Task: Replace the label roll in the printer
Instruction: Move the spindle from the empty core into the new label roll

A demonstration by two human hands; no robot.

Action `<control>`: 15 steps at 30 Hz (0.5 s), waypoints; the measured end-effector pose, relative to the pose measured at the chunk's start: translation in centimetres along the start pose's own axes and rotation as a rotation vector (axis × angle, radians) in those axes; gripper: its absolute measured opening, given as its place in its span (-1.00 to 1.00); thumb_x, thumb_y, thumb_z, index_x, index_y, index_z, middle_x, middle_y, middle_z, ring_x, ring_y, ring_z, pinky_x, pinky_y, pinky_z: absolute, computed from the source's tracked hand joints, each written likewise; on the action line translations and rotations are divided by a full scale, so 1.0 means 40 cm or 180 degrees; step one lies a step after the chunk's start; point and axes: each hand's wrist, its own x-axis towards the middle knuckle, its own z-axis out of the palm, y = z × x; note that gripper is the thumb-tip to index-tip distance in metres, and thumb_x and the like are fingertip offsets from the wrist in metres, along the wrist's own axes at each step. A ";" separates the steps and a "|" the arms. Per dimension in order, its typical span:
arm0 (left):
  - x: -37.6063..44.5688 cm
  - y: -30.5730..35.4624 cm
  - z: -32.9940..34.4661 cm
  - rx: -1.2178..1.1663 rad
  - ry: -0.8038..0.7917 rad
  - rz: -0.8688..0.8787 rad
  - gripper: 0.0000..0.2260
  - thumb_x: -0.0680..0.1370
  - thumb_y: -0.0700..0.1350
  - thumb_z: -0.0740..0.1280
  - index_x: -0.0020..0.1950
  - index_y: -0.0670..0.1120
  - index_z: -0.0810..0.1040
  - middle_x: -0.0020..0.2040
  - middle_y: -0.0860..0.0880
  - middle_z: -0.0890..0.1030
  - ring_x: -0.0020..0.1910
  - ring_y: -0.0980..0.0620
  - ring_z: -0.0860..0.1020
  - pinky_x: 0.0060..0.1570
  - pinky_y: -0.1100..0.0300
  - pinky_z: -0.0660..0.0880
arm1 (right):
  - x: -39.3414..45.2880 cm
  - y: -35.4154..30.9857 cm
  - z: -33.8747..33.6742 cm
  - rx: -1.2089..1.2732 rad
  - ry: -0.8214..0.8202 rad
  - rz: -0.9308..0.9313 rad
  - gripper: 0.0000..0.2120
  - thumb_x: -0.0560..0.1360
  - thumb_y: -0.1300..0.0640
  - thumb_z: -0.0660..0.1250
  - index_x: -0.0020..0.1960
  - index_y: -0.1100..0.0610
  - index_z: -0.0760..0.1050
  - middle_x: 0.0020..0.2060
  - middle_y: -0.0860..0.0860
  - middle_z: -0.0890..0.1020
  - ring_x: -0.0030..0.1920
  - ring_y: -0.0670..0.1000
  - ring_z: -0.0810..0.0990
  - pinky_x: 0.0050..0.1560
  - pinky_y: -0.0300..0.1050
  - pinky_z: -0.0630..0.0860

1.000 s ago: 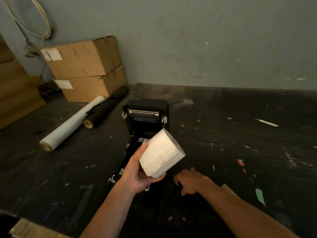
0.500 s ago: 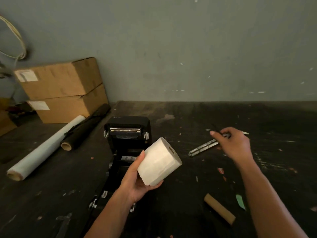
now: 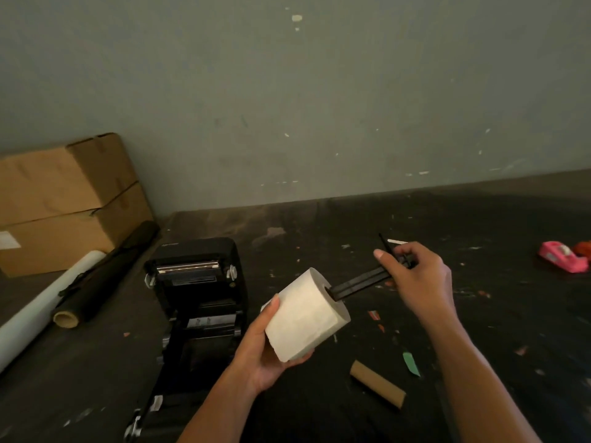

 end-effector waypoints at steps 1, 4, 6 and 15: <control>0.000 -0.001 0.002 0.0017 -0.0011 -0.0008 -0.51 0.34 0.02 0.44 0.26 0.02 0.49 0.19 -0.28 0.57 0.15 -0.34 0.53 -0.01 -0.25 0.51 | -0.002 -0.002 -0.002 -0.0014 0.0021 -0.0039 -0.79 0.44 -0.03 0.39 0.01 0.01 0.49 -0.17 -0.05 0.61 -0.20 -0.09 0.64 -0.20 -0.20 0.55; -0.004 -0.003 0.006 0.0115 -0.0052 -0.0019 -0.54 0.34 0.02 0.42 0.23 0.03 0.49 0.17 -0.28 0.58 0.14 -0.33 0.54 0.00 -0.24 0.50 | -0.005 -0.003 -0.007 -0.0080 0.0034 -0.0111 -0.80 0.43 -0.03 0.39 0.01 0.01 0.49 -0.15 -0.05 0.60 -0.18 -0.09 0.63 -0.22 -0.23 0.54; -0.006 -0.008 0.008 0.0172 -0.0110 -0.0048 -0.55 0.34 0.02 0.41 0.21 0.02 0.49 0.15 -0.27 0.58 0.12 -0.32 0.54 0.00 -0.23 0.50 | -0.006 0.001 -0.009 -0.0119 0.0047 -0.0126 -0.74 0.43 -0.04 0.39 0.05 0.05 0.51 -0.12 -0.03 0.61 -0.17 -0.09 0.63 -0.25 -0.28 0.50; 0.003 -0.037 0.005 0.0248 -0.0282 -0.0166 -0.49 0.35 0.05 0.39 0.29 0.05 0.45 0.17 -0.28 0.58 0.10 -0.31 0.56 -0.01 -0.23 0.51 | -0.050 0.028 -0.004 -0.0445 -0.0050 -0.0331 -0.79 0.41 -0.05 0.40 -0.02 -0.01 0.49 -0.10 -0.03 0.57 -0.13 -0.09 0.59 -0.23 -0.25 0.54</control>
